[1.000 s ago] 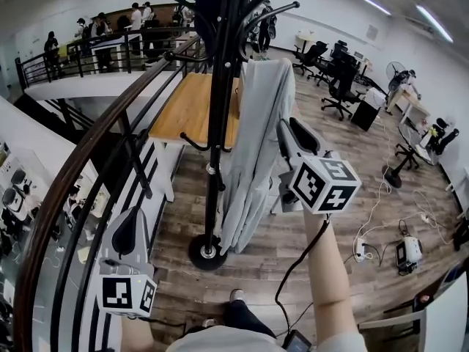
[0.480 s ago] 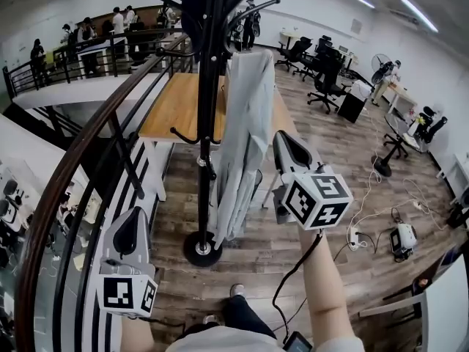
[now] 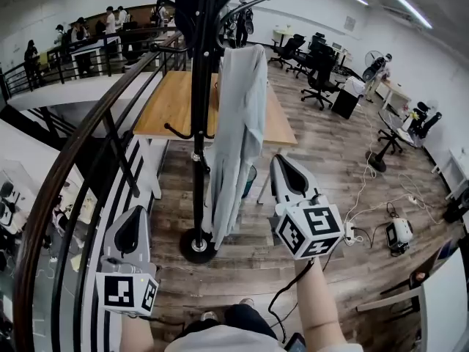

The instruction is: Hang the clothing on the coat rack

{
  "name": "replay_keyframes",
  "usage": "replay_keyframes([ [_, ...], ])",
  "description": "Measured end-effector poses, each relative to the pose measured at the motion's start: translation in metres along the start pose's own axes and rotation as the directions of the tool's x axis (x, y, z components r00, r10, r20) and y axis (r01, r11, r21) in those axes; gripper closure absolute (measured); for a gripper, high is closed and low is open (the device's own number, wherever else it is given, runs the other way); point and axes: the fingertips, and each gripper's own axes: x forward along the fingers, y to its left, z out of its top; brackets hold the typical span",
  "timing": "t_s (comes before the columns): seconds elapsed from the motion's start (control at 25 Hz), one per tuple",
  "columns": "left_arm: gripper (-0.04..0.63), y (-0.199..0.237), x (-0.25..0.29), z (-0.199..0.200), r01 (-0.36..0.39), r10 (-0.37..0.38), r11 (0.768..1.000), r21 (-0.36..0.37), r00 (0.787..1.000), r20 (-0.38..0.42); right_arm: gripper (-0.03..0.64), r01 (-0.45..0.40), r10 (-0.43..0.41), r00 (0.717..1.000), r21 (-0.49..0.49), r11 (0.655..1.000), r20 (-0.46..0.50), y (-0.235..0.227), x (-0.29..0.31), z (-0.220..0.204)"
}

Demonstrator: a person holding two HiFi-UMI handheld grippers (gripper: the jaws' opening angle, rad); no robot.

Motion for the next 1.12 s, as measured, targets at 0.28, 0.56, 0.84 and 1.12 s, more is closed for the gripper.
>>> replay_keyframes([
  [0.28,0.586,-0.011,-0.001,0.003,0.000,0.000,1.000,0.009,1.000,-0.001,0.617,-0.012,0.012,1.000,0.020,1.000,-0.012,0.007,-0.032,-0.018],
  [0.56,0.586,-0.036,-0.006,0.010,0.014,-0.014,1.000,0.013,1.000,0.002,0.617,-0.003,0.006,0.999,0.074,0.997,-0.039,0.001,-0.066,-0.037],
  [0.84,0.586,-0.060,-0.010,0.014,0.010,-0.010,1.000,0.002,1.000,-0.007,0.617,0.001,0.003,0.998,0.065,0.998,-0.062,-0.008,-0.091,-0.044],
  [1.12,0.586,-0.095,-0.020,0.008,-0.011,0.011,1.000,-0.008,1.000,-0.011,0.617,-0.019,0.024,0.997,0.063,0.998,-0.078,-0.024,-0.124,-0.057],
])
